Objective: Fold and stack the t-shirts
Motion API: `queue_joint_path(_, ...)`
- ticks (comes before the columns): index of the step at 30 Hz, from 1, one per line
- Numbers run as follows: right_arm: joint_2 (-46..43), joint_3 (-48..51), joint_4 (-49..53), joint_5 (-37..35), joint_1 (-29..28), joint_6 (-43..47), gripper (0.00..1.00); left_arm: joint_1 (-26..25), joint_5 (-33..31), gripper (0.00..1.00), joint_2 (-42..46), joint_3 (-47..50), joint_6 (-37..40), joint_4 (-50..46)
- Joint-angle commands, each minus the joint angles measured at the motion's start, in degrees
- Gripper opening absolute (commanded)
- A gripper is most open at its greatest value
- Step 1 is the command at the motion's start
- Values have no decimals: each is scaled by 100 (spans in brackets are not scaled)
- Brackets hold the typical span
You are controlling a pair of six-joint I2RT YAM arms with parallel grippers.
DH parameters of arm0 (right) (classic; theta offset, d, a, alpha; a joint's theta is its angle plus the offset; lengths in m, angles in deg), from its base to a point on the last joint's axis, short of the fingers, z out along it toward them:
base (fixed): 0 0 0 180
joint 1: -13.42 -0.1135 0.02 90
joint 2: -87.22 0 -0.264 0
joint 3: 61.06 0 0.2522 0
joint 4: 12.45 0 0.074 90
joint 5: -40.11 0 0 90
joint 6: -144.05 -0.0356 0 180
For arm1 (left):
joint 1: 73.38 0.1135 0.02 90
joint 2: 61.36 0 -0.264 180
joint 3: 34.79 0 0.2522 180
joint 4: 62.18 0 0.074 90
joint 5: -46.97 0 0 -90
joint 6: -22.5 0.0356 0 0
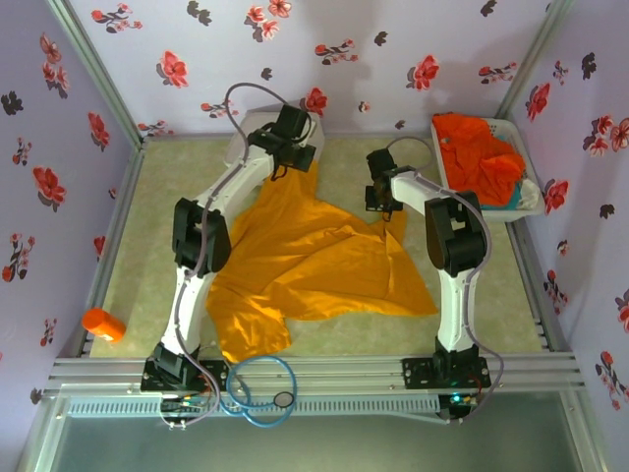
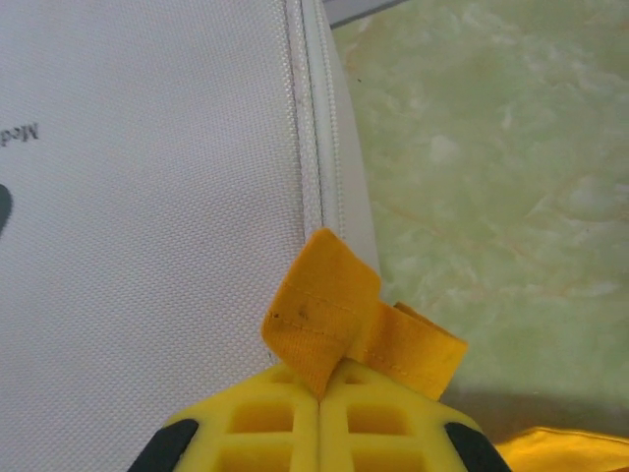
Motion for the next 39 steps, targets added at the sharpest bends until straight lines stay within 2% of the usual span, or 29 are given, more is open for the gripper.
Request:
queue_joint_path(1,-114,98,161,47,-17,-152,10,-19,313,0,-167,37,-278,327)
queue_joint_path(7,-124,143,115,122,-20,-177,9,28,373,3,-279,29,-381,290)
queue_joint_path(15,-95,160,23,279,-20,-240,8,144,580,23,-332,85,-603,261)
queue_joint_path(17,-85,156,27,253,-24,-231,7,151,603,23,-333,85,-622,261)
queue_joint_path(22,-73,170,50,252,-14,-225,6,174,630,17,-354,98,-668,279)
queue_joint_path(25,-61,189,36,244,-11,-218,6,174,646,18,-386,104,-686,275)
queue_joint_path(28,-63,202,28,259,-11,-218,7,174,677,29,-391,108,-694,261)
queue_joint_path(32,-35,179,32,278,-11,-218,7,131,662,39,-410,100,-587,279)
queue_joint_path(36,-1,170,45,287,-4,-224,6,87,566,39,-556,-42,-519,162)
queue_joint_path(39,13,178,50,305,4,-226,6,53,500,35,-655,-101,-444,103)
